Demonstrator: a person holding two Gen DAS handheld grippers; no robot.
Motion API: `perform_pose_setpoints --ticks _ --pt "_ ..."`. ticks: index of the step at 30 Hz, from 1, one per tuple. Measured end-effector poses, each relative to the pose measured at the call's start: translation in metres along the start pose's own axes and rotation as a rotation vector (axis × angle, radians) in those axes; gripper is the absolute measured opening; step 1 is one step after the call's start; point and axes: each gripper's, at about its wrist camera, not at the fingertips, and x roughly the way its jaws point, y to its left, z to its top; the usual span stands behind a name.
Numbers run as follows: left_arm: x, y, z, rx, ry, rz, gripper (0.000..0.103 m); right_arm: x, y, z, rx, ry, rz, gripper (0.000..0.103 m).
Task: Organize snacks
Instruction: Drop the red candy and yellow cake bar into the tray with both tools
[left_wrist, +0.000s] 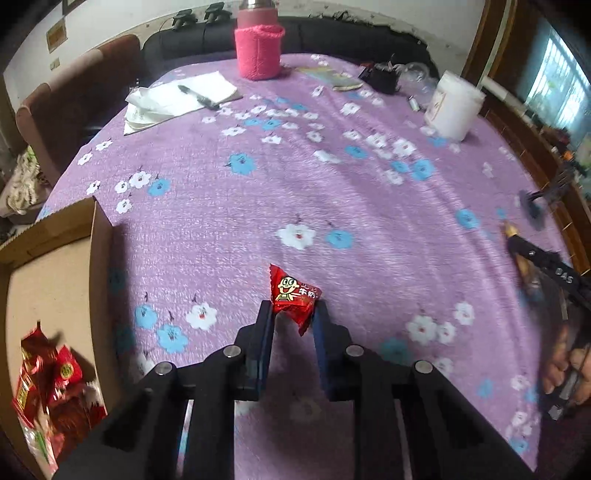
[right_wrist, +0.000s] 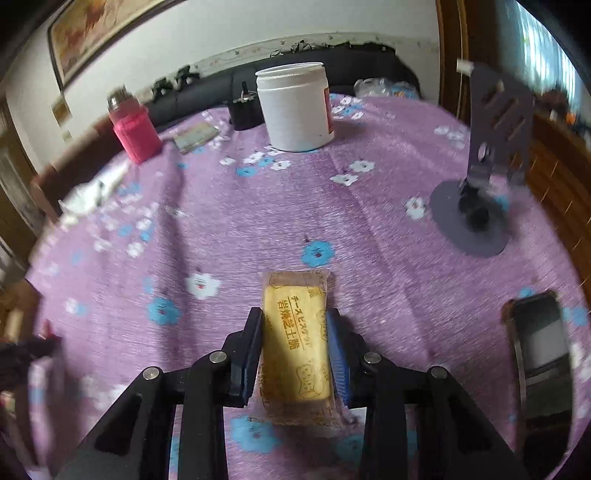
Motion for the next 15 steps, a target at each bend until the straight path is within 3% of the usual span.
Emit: perform_pose_setpoints --ticks 5,8,15 --pt "-0.035 0.01 -0.004 -0.059 -0.068 -0.082 0.02 -0.017 0.0 0.0 0.057 -0.028 0.148 0.036" --pt "-0.065 0.026 -0.01 -0.086 -0.124 -0.104 0.02 -0.028 0.01 -0.002 0.051 -0.043 0.18 0.036" --pt "-0.13 0.092 -0.028 -0.174 -0.224 -0.069 0.02 -0.065 0.083 -0.014 -0.091 -0.055 0.254 0.036"
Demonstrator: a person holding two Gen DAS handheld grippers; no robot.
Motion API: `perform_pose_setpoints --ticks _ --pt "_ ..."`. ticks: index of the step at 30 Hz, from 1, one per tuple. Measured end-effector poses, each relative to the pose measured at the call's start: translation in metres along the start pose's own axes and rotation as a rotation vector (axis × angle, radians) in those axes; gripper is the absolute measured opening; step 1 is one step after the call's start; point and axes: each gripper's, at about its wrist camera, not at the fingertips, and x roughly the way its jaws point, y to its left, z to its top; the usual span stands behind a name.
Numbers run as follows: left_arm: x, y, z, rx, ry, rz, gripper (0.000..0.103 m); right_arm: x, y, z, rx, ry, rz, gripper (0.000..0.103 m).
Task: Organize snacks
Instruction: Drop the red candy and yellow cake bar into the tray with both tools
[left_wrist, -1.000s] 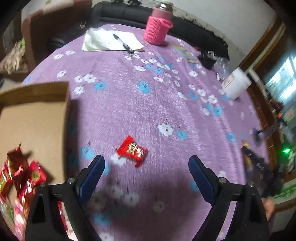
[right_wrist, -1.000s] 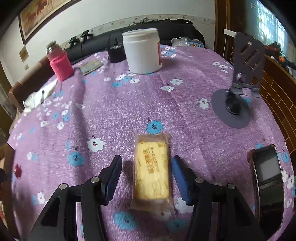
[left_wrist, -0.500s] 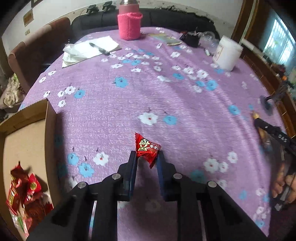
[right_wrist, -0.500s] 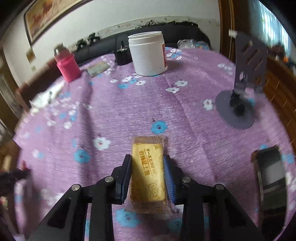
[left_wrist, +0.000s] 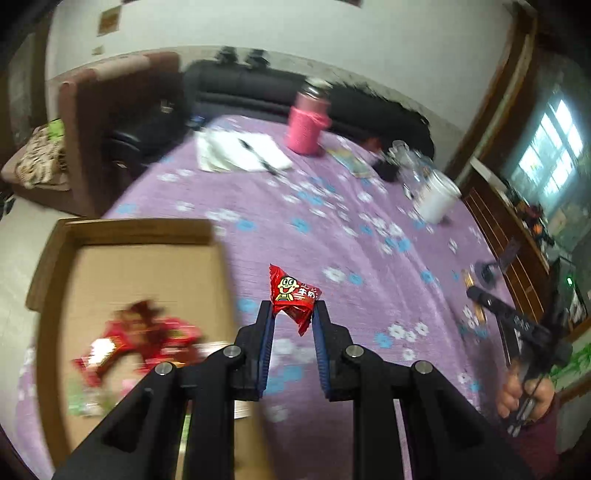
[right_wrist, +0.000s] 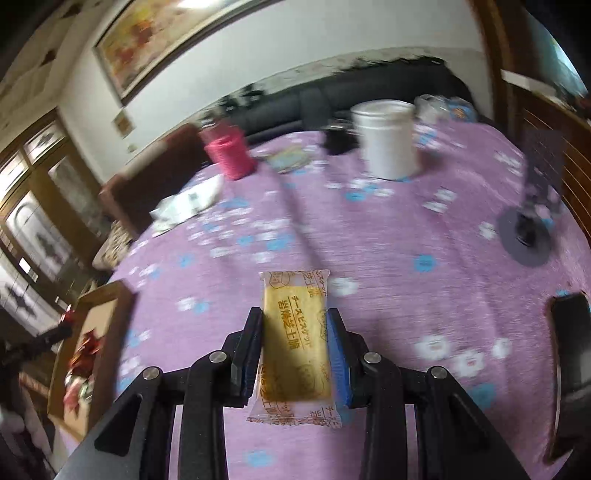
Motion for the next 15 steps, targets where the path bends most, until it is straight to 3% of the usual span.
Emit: perform_pose_setpoints --ticks 4,11,15 --pt "-0.018 0.054 -0.004 -0.074 -0.023 0.066 0.02 0.004 0.069 -0.002 -0.096 0.034 0.096 0.037" --pt "-0.006 0.122 -0.028 -0.187 0.018 0.114 0.021 0.044 0.204 -0.029 -0.224 0.165 0.295 0.037" --pt "-0.005 0.151 -0.035 -0.247 0.02 0.113 0.023 0.079 0.269 -0.05 -0.287 0.229 0.327 0.037"
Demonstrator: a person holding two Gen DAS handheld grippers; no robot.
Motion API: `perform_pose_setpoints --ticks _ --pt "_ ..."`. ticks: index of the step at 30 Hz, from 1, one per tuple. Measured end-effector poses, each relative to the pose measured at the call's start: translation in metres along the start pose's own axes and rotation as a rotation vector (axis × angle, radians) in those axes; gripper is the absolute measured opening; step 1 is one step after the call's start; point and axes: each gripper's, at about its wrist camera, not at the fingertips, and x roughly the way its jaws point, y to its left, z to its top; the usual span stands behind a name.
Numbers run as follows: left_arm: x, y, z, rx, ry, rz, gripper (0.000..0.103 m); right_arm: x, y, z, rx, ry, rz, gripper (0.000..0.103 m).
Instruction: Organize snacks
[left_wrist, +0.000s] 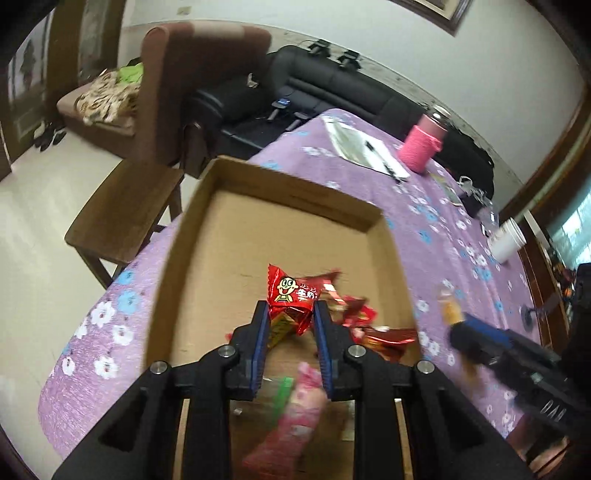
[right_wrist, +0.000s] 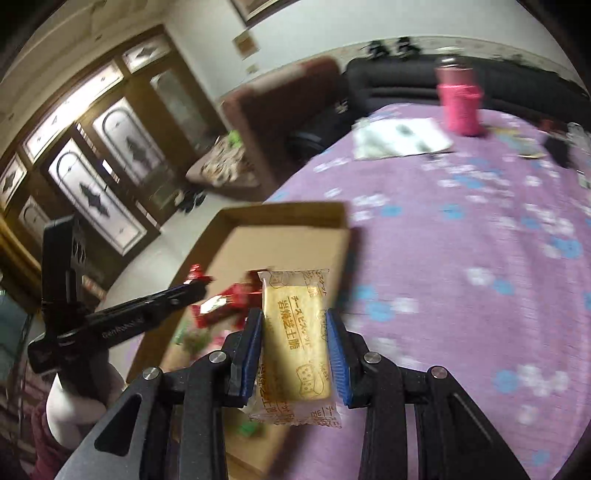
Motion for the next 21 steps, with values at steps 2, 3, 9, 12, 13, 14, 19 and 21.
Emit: perform_pose_setpoints --ticks 2,3,9,12,13,14,19,21 --pt "0.0 0.009 0.001 -0.008 -0.002 -0.002 0.023 0.021 0.016 0.004 -0.022 0.018 -0.008 0.037" --pt "0.0 0.014 0.003 -0.017 -0.006 -0.003 0.023 0.031 0.024 0.006 -0.033 0.023 -0.019 0.037" --pt "0.002 0.026 0.013 -0.031 -0.021 -0.014 0.023 0.065 0.037 0.022 -0.047 0.04 -0.075 0.037" --pt "0.002 0.028 0.015 -0.046 -0.029 -0.031 0.031 0.071 0.034 0.029 -0.047 0.042 -0.101 0.037" --pt "0.001 0.029 0.015 -0.053 -0.033 -0.039 0.038 0.071 0.033 0.031 -0.045 0.043 -0.104 0.037" --pt "-0.001 0.029 0.015 -0.058 -0.038 -0.047 0.046 0.072 0.032 0.032 -0.043 0.044 -0.107 0.037" --pt "-0.013 0.031 0.009 -0.08 -0.066 -0.068 0.058 0.075 0.027 0.035 -0.032 0.046 -0.11 0.037" --pt "-0.019 0.03 0.007 -0.079 -0.075 -0.075 0.058 0.079 0.026 0.034 -0.033 0.054 -0.114 0.038"
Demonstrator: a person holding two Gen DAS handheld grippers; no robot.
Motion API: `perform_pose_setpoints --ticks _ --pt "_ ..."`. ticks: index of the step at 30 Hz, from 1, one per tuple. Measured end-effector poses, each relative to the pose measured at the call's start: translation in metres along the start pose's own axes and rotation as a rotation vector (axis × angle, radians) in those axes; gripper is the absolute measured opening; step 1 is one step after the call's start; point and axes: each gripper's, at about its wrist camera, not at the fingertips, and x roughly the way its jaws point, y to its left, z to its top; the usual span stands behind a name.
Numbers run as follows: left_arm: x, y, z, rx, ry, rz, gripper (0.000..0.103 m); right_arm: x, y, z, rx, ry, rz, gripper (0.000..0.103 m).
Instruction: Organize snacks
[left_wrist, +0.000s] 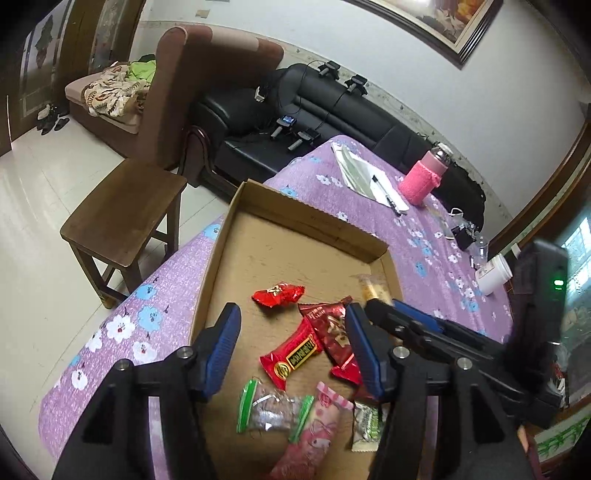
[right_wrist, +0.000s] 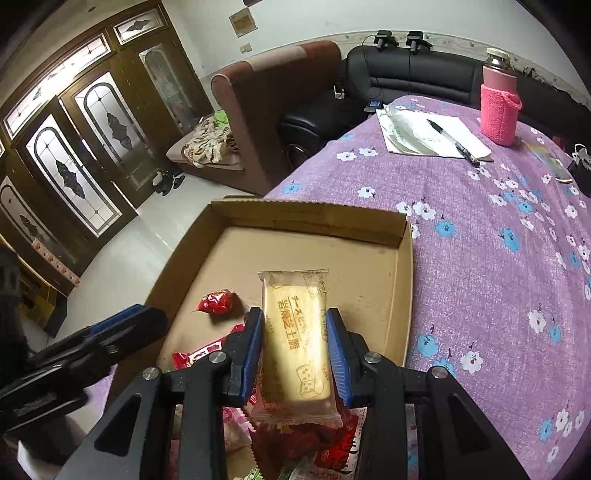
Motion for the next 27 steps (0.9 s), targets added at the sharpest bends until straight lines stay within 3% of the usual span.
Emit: perform_pose_setpoints --ticks 5,10,16,18,20,21,22,23,27 --pt "-0.005 -0.009 -0.003 0.012 -0.011 0.002 0.063 0.005 -0.005 -0.003 0.04 0.01 0.024 0.04" --pt "0.009 -0.021 -0.01 0.038 0.027 0.007 0.063 0.001 -0.006 -0.004 0.026 -0.001 0.017 0.04" --pt "0.014 -0.042 -0.023 0.091 0.054 -0.019 0.063 -0.029 -0.021 -0.006 0.034 -0.045 0.026 0.039" --pt "0.005 -0.054 -0.03 0.114 0.041 -0.028 0.063 -0.049 -0.036 -0.013 0.03 -0.077 -0.044 0.041" --pt "-0.007 -0.068 -0.037 0.145 0.018 -0.042 0.063 -0.066 -0.057 -0.026 0.032 -0.106 -0.148 0.051" --pt "-0.015 -0.078 -0.041 0.161 0.004 -0.059 0.066 -0.073 -0.07 -0.034 0.036 -0.115 -0.197 0.055" --pt "-0.021 -0.087 -0.046 0.167 -0.007 -0.063 0.075 -0.078 -0.083 -0.042 0.042 -0.117 -0.243 0.061" --pt "-0.028 -0.096 -0.05 0.161 -0.02 -0.045 0.084 -0.081 -0.098 -0.051 0.052 -0.115 -0.29 0.062" --pt "-0.053 -0.129 -0.074 0.176 -0.085 -0.073 0.087 -0.087 -0.171 -0.093 0.165 -0.049 -0.43 0.062"
